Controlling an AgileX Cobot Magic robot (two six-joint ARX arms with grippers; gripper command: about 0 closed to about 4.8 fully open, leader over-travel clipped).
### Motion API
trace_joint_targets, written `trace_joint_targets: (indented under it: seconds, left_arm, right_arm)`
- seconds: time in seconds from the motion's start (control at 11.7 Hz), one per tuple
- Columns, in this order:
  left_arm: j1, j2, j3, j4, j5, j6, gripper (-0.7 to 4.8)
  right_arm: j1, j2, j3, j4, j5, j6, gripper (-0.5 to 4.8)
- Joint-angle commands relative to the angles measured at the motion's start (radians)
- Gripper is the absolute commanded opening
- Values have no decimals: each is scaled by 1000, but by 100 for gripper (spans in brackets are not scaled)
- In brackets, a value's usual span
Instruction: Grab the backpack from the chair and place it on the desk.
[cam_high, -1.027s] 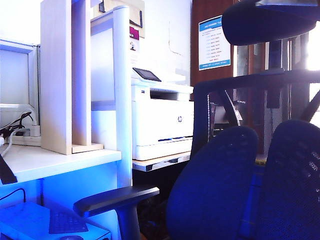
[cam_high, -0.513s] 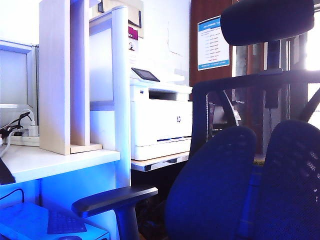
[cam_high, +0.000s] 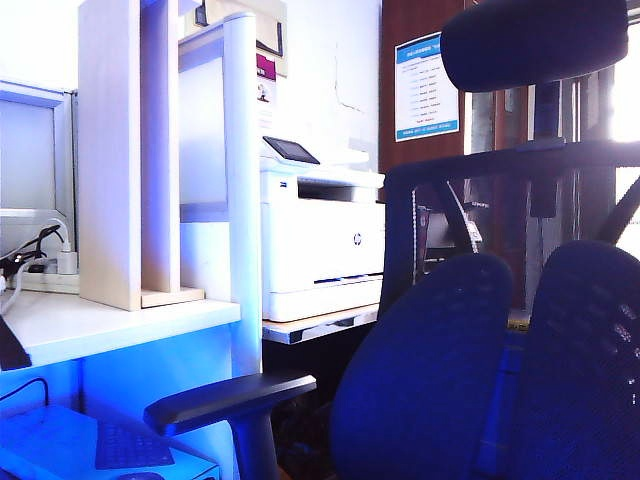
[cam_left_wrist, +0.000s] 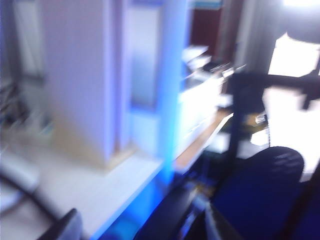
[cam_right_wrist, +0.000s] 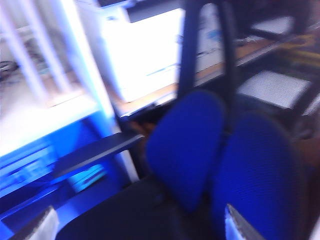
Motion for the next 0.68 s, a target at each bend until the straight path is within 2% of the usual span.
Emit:
trace_joint_targets:
  seconds: [0.09, 0.26, 0.34, 0.43, 0.51, 0.6, 0.68]
  left_arm:
    - [0, -3, -112, 74, -87, -6, 335]
    - [0, -3, -197, 111, -89, -7, 333]
    - [0, -3, -249, 125, -103, -15, 292]
    - [0, -3, -316, 128, -144, -17, 181]
    - [0, -3, -365, 131, -156, -14, 141]
    - [-1, -3, -378, 137, -156, -14, 125]
    - [-1, -3, -390, 119, -172, -6, 51]
  right_arm:
    - [-1, -36, -92, 114, 164, -7, 430]
    - [0, -74, -151, 121, 201, -9, 419]
    - [-1, -87, -192, 119, 207, -10, 355]
    - [0, -98, -244, 121, 220, -11, 217]
    - [0, -106, -300, 121, 220, -51, 53]
    - [0, -107, -313, 121, 222, -58, 19]
    - [0, -110, -343, 114, 246, -60, -7]
